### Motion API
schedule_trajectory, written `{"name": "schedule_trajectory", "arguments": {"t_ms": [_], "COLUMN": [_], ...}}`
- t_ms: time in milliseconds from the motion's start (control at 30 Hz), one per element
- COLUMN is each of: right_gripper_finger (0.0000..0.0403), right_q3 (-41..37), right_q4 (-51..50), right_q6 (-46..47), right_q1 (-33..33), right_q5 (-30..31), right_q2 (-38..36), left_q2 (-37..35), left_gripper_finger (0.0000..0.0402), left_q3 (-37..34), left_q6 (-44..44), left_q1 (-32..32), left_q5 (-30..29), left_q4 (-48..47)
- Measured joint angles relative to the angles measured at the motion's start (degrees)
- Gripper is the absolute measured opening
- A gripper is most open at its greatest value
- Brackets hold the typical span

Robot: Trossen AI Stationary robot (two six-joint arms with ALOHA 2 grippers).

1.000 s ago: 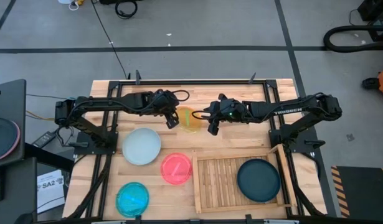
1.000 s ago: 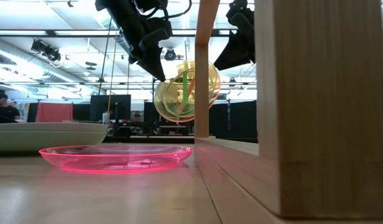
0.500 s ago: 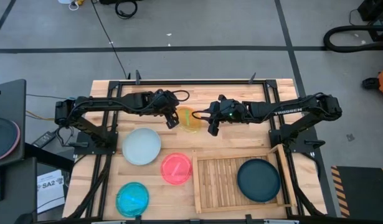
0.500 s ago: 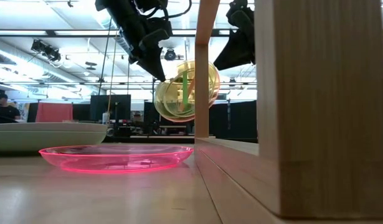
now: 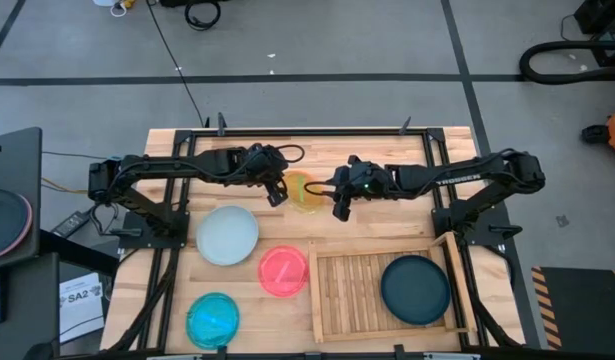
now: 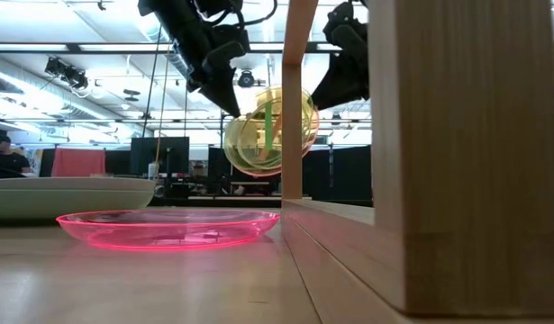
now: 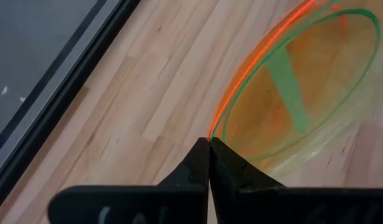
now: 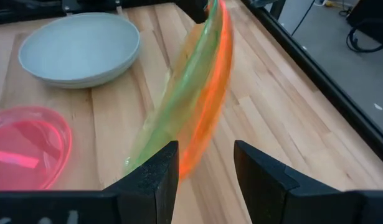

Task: Place and stack plates onto a shelf
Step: Put the orange plate on the shelf

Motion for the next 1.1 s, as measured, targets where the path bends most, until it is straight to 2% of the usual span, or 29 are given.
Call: {"name": "schedule_trajectory", "arguments": {"t_ms": [400,667,867,1100], "right_gripper_finger": [0.0152,0.0088,0.0018,0.0016], "right_q3": [0.0,0.0,0.0,0.0], "right_q4": [1.7,1.8,1.6,1.9], "right_q6": [1.3,1.5,1.7,1.4], "right_q1": [0.0,-0.1,-0.2,-0.3], "right_q5": [0.6,0.8,5.2,9.7], "right_q2": [1.8,2.3,2.3,2.3], "left_q2": [0.0,0.0,0.0,0.0], "left_gripper_finger": [0.0005,0.0005,0.0005,0.0007], "left_q3": [0.0,0.0,0.0,0.1], "left_q6": [-2.9,-3.0,-3.0,-3.0], "left_q1": [-0.1,0.0,-0.1,-0.1], "left_q5": [1.5,2.0,2.1,2.1], "left_q4": [1.1,0.9,0.7,0.8]}}
